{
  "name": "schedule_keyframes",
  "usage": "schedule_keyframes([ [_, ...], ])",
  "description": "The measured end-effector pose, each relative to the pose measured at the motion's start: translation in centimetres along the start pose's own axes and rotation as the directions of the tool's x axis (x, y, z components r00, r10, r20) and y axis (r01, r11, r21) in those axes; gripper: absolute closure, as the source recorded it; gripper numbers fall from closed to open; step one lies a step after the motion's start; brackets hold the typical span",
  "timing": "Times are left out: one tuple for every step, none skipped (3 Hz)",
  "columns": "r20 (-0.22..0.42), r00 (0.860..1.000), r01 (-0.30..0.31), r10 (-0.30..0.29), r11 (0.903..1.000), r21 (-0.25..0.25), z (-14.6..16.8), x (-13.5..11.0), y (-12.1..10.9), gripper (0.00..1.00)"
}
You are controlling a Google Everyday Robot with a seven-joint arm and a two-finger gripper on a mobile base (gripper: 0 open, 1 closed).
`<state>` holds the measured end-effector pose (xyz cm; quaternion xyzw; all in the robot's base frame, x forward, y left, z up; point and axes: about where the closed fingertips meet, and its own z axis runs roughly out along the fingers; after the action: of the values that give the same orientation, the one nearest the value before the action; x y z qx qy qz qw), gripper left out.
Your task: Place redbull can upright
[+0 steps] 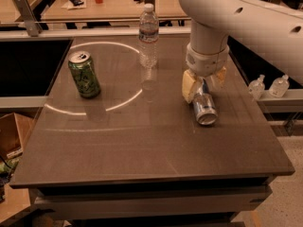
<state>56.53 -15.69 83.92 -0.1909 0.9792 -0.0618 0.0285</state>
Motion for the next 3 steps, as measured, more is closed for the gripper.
schedule_keyframes([
  [0.017, 1.0, 0.005, -0.006, 0.9999, 0.012, -1.1, 0.0, 0.3, 0.62],
  [0.036, 0.999, 0.023, -0.023, 0.9997, 0.012, -2.1, 0.1, 1.1, 0.85],
  [0.116, 0.991, 0.063, -0.063, 0.998, 0.007, -3.8, -0.1, 1.6, 1.0],
])
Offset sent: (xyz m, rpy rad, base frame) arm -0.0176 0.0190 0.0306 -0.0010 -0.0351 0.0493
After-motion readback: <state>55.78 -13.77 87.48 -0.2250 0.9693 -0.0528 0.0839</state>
